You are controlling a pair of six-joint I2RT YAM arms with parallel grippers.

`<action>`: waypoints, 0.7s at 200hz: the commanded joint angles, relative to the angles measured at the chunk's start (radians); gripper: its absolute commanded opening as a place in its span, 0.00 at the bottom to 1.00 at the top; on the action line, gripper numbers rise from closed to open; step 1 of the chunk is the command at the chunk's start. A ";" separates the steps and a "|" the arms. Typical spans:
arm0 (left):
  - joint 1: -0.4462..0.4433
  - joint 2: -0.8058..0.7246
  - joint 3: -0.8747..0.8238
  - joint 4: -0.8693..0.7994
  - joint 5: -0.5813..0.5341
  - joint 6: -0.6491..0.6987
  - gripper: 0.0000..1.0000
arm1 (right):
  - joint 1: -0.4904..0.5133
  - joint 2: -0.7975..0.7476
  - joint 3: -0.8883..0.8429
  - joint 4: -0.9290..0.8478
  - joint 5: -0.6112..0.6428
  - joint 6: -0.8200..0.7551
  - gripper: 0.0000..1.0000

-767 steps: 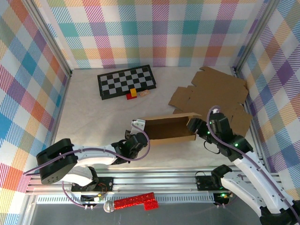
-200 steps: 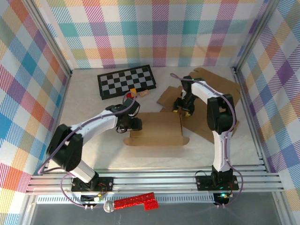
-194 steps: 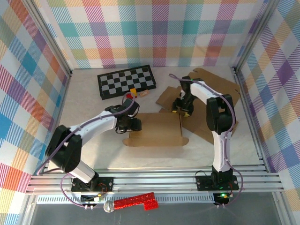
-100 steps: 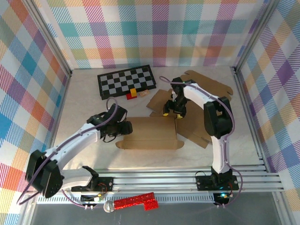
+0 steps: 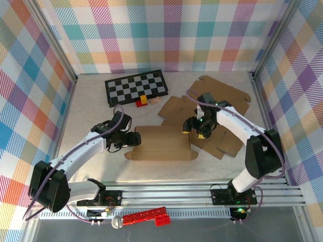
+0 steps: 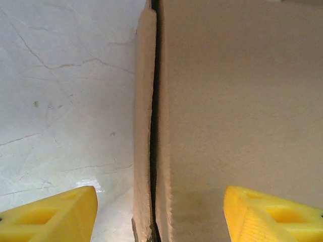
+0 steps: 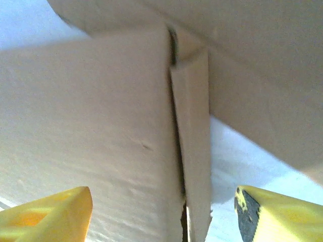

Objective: Fold the paper box

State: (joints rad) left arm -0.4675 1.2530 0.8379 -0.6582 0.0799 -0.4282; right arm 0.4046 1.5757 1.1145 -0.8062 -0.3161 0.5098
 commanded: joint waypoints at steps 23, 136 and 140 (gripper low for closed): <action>0.009 0.043 -0.056 0.085 0.029 0.054 0.63 | -0.003 -0.013 -0.139 0.141 -0.152 0.037 0.74; 0.013 0.000 -0.156 0.118 -0.062 0.020 0.23 | -0.095 0.040 -0.175 0.239 -0.253 -0.076 0.76; 0.014 -0.001 -0.159 0.115 -0.064 0.018 0.22 | -0.099 0.046 -0.172 0.242 -0.264 -0.083 0.77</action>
State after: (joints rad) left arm -0.4664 1.2652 0.7166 -0.4900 0.0776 -0.4011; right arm 0.3405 1.6157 0.9405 -0.6003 -0.4988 0.4847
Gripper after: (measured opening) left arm 0.245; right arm 0.757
